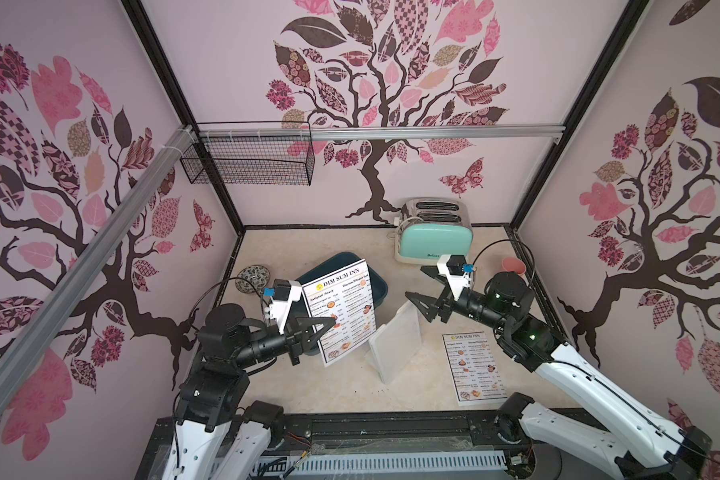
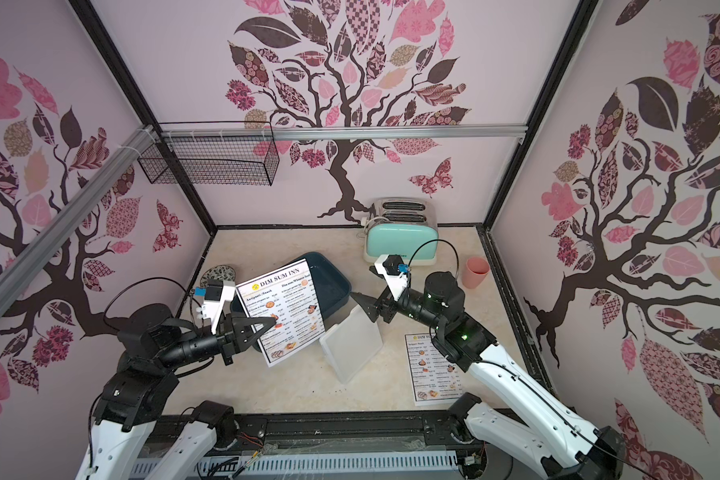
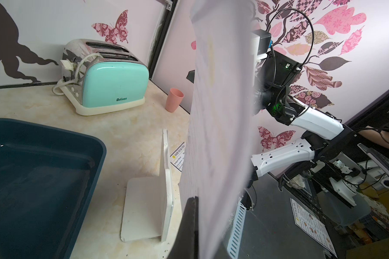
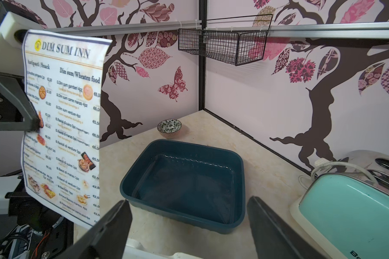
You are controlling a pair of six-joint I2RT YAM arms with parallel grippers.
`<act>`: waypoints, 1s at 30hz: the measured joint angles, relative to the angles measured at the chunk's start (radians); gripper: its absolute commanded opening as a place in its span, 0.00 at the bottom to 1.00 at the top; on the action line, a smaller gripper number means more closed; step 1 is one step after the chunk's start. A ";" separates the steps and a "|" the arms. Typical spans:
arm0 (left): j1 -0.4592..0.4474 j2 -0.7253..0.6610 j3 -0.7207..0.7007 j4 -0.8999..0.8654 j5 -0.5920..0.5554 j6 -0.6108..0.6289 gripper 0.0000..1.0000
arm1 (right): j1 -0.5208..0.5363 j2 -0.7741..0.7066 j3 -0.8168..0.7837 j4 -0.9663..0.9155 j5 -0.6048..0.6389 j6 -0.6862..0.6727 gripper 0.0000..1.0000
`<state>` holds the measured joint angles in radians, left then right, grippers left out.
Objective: Replace the menus in the menu holders
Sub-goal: Insert the menu into the menu holder.
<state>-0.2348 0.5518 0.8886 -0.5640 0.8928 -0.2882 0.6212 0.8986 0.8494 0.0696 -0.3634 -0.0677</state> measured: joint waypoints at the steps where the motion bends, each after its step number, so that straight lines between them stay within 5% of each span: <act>1: 0.000 0.002 -0.003 0.002 0.000 0.000 0.00 | 0.000 -0.001 0.000 0.000 0.001 0.000 0.86; 30: 0.000 0.008 -0.073 0.045 0.014 -0.018 0.00 | 0.000 -0.017 -0.013 0.002 0.003 0.000 0.86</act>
<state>-0.2348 0.5602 0.8158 -0.5190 0.9073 -0.3065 0.6212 0.8814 0.8364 0.0719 -0.3603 -0.0673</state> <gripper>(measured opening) 0.040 0.861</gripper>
